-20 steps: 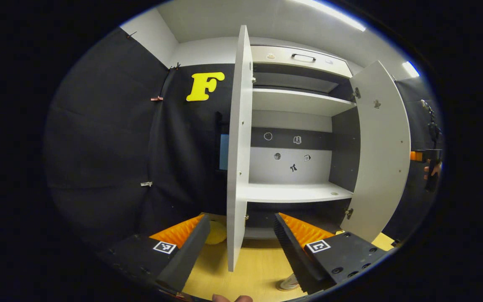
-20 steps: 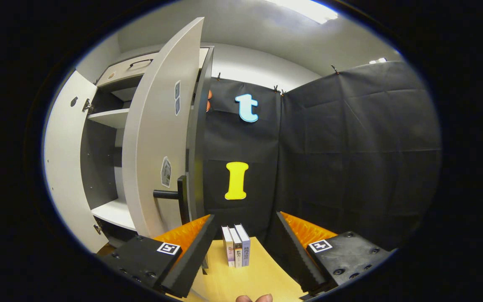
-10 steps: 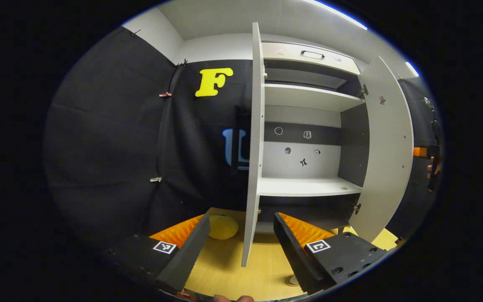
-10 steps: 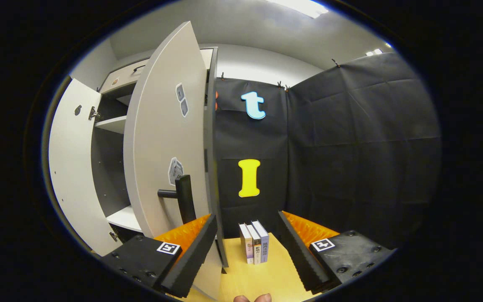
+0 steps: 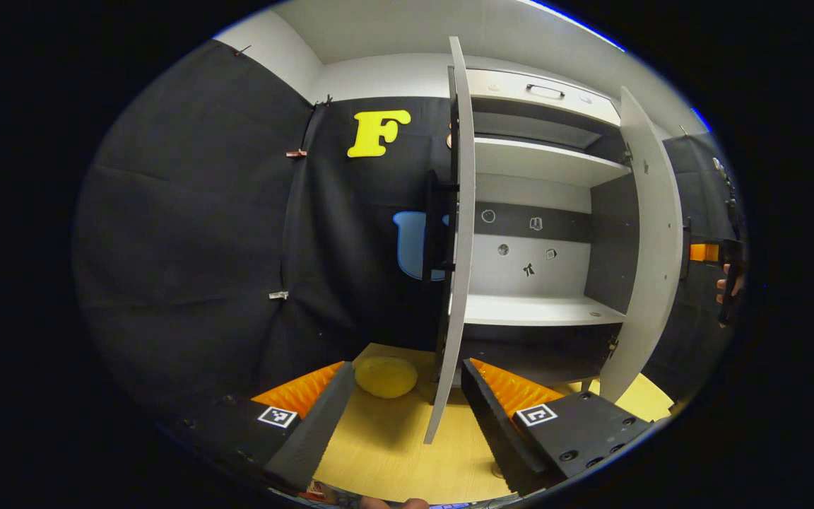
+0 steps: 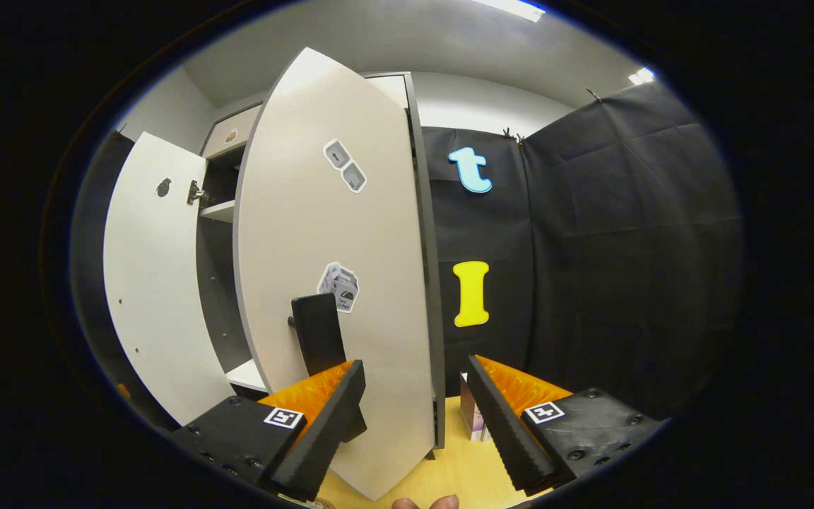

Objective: Grasp the bottle in the cabinet with the left hand and place it on the coaster, then close the right door with the right hand and the left door with the left hand.

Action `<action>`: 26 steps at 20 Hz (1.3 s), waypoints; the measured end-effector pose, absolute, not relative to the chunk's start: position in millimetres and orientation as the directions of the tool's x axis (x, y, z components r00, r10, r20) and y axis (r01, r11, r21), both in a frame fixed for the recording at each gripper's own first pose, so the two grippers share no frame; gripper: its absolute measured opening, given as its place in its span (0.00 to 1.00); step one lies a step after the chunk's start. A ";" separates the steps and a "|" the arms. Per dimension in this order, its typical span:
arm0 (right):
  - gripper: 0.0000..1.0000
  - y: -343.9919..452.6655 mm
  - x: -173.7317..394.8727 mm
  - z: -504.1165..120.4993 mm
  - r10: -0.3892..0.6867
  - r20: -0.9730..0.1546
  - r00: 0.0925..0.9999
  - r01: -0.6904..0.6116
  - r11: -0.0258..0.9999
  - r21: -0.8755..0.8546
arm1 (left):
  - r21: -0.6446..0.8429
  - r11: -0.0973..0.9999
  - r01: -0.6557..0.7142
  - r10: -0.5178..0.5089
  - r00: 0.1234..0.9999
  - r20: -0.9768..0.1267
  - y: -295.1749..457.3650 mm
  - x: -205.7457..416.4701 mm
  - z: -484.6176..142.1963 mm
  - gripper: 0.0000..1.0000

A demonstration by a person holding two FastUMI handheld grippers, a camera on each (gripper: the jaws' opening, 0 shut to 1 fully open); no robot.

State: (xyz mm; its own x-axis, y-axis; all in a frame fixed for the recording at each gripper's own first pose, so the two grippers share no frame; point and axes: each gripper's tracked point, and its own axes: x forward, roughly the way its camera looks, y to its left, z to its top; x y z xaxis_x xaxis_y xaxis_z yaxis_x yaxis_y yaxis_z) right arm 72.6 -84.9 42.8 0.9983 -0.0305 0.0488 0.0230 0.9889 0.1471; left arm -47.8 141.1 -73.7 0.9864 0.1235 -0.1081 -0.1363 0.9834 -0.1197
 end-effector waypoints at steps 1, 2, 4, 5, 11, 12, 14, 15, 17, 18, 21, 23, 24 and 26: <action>0.98 -76.6 75.6 41.6 -0.016 0.046 0.999 0.009 0.990 0.142 | -0.117 0.983 -0.138 0.125 0.986 -0.107 143.2 -47.4 -73.6 0.96; 0.98 -66.5 79.0 38.9 0.002 0.043 0.999 -0.007 0.991 0.135 | -0.115 0.984 -0.139 0.127 0.986 -0.105 145.7 -47.2 -74.7 0.97; 0.98 -46.9 85.0 34.4 0.035 0.037 0.999 -0.039 0.992 0.120 | -0.114 0.983 -0.144 0.133 0.986 -0.101 151.6 -44.5 -74.7 0.96; 0.98 -38.4 89.6 32.4 0.045 0.036 0.998 -0.049 0.992 0.114 | -0.116 0.983 -0.146 0.135 0.986 -0.100 153.9 -41.6 -75.7 0.96; 0.98 -5.6 118.7 30.7 0.060 0.043 0.997 -0.064 0.991 0.118 | -0.123 0.980 -0.156 0.143 0.984 -0.105 174.1 -36.1 -77.7 0.97; 0.98 -2.4 123.0 30.6 0.060 0.047 0.997 -0.065 0.991 0.120 | -0.123 0.980 -0.156 0.143 0.984 -0.105 175.9 -33.5 -78.2 0.97; 0.98 3.0 130.1 30.7 0.061 0.049 0.997 -0.067 0.990 0.125 | -0.120 0.981 -0.152 0.140 0.985 -0.103 180.9 -30.1 -76.9 0.97; 0.98 5.4 134.4 30.4 0.062 0.050 0.997 -0.068 0.990 0.125 | -0.119 0.981 -0.151 0.139 0.985 -0.101 183.9 -28.7 -76.0 0.97; 0.98 11.5 141.5 30.9 0.060 0.051 0.997 -0.066 0.990 0.122 | -0.121 0.982 -0.145 0.135 0.986 -0.094 186.6 -25.6 -74.6 0.97; 0.98 12.9 145.0 30.6 0.059 0.051 0.997 -0.064 0.991 0.119 | -0.121 0.982 -0.144 0.133 0.987 -0.093 187.4 -23.4 -73.9 0.97; 0.98 19.5 156.3 31.0 0.054 0.051 0.997 -0.060 0.991 0.123 | -0.111 0.983 -0.143 0.132 0.986 -0.098 191.7 -21.3 -71.7 0.97; 0.98 24.8 163.9 31.9 0.058 0.051 0.997 -0.064 0.991 0.121 | -0.111 0.985 -0.133 0.121 0.987 -0.108 193.3 -18.1 -71.5 0.97; 0.98 26.3 166.5 31.9 0.059 0.050 0.997 -0.065 0.991 0.121 | -0.120 0.984 -0.131 0.118 0.987 -0.112 192.7 -19.4 -72.3 0.97; 0.98 27.2 169.2 32.2 0.060 0.045 0.997 -0.065 0.991 0.119 | -0.151 0.979 -0.135 0.118 0.986 -0.116 193.6 -19.3 -71.7 0.96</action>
